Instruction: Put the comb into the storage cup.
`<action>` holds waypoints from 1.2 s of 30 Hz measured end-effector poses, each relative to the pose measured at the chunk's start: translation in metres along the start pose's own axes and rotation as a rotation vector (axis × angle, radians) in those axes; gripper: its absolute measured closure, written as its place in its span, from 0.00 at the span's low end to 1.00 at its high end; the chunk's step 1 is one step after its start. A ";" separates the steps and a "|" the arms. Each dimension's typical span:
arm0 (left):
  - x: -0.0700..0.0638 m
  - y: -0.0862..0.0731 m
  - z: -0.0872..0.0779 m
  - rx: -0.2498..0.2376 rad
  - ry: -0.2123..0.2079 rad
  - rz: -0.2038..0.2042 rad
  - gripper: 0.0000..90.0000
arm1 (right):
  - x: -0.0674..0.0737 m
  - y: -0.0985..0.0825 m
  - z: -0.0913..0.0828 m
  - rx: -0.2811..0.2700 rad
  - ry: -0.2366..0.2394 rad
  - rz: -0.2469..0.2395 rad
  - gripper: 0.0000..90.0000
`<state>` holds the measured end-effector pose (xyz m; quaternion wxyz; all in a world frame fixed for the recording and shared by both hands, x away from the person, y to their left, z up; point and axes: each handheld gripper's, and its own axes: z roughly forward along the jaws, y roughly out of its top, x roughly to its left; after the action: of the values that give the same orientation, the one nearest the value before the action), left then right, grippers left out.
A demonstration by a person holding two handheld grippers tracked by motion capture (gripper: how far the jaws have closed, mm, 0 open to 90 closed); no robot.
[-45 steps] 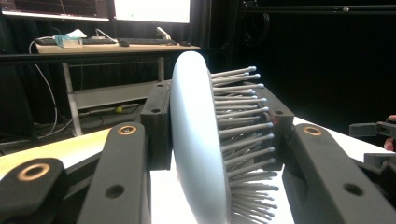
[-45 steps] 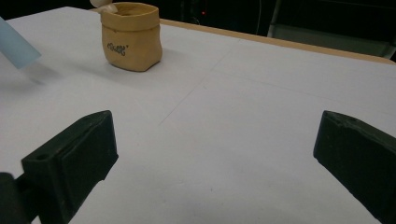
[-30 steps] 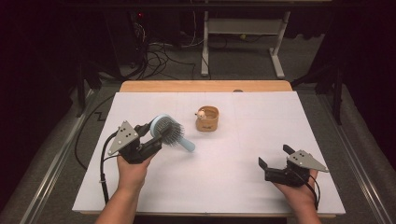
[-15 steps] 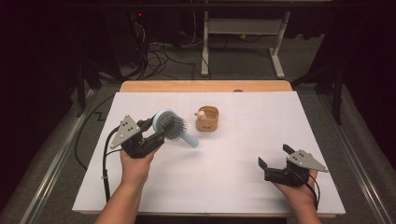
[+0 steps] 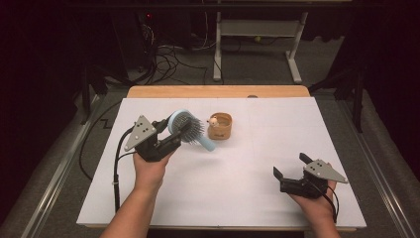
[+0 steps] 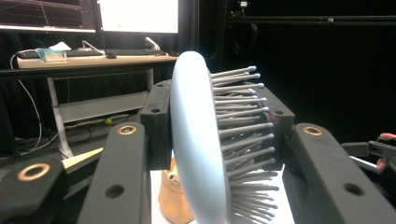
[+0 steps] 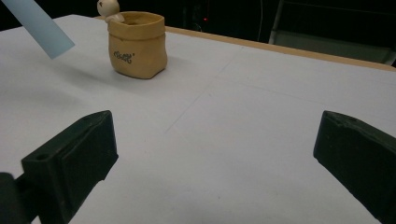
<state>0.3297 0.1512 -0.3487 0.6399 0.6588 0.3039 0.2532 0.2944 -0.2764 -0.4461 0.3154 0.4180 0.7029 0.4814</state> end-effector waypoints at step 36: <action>-0.002 0.032 0.034 -0.018 -0.002 0.021 0.64 | -0.002 0.001 -0.004 -0.012 -0.009 0.003 0.00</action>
<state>0.3555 0.1262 -0.3181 0.6434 0.6565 0.2940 0.2618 0.2924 -0.2791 -0.4436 0.3205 0.4193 0.6981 0.4839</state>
